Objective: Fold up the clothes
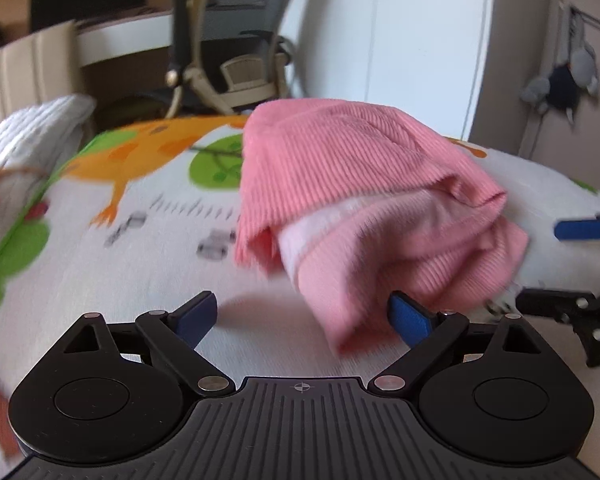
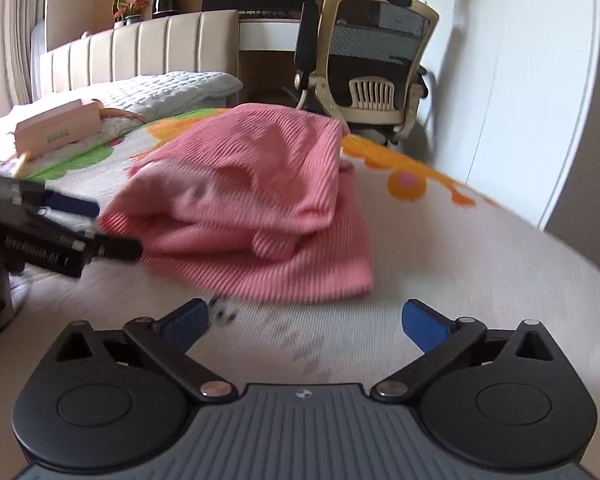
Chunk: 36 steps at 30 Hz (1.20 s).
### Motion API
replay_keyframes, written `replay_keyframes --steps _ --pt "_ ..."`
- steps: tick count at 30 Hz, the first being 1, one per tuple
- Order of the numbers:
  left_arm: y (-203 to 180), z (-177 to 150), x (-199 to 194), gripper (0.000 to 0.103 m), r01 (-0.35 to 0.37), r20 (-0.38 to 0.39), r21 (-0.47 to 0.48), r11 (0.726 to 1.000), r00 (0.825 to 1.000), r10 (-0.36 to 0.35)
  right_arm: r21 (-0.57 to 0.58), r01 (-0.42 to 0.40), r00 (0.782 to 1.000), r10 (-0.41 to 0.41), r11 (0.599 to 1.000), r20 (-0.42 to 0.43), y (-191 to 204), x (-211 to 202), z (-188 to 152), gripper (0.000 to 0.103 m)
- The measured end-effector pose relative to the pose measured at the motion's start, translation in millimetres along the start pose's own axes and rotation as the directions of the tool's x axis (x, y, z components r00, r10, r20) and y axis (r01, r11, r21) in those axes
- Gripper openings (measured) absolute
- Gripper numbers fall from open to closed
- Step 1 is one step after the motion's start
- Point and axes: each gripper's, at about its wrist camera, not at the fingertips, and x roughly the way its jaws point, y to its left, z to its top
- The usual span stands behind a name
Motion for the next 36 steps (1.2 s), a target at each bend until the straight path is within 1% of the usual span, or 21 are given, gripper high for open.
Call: replay_keyframes --steps 2,5,6,9,11,15,36 --pt "-14.8 -13.9 -17.0 0.1 -0.001 0.002 0.006 1.0 1.0 0.001 0.003 -0.002 1.0 0.002 1.0 -0.01 2.6 -12.8 -11.0 0.103" --pt "-39.9 -30.8 -34.5 0.103 -0.014 -0.015 0.034 0.999 1.0 0.015 0.004 0.023 1.0 -0.023 1.0 -0.014 8.3 -28.7 -23.4 0.103" --pt "-46.2 -35.0 -37.7 0.103 -0.015 -0.029 0.033 0.999 0.999 0.016 0.011 0.025 0.999 -0.025 1.0 -0.024 9.3 -31.6 -26.2 0.103" --pt "-60.9 -43.6 -45.3 0.103 -0.04 -0.025 0.062 0.997 0.999 0.042 0.03 0.03 0.997 -0.027 0.999 -0.074 11.1 -32.3 -33.0 0.103" --pt "-61.4 -42.1 -43.6 0.103 -0.046 -0.026 0.054 0.997 0.999 0.047 0.045 0.041 0.998 -0.038 0.998 -0.058 9.0 -35.0 -35.8 0.103" --pt "-58.4 -41.9 -40.5 0.103 -0.04 -0.025 0.042 0.998 0.999 0.041 0.081 0.03 0.999 -0.026 0.996 -0.042 4.9 -34.1 -38.7 0.103" --pt "-57.3 -42.7 -39.9 0.103 -0.036 -0.024 0.037 0.999 0.999 0.037 0.082 0.031 0.999 -0.028 0.996 -0.034 6.0 -35.3 -42.6 0.103"
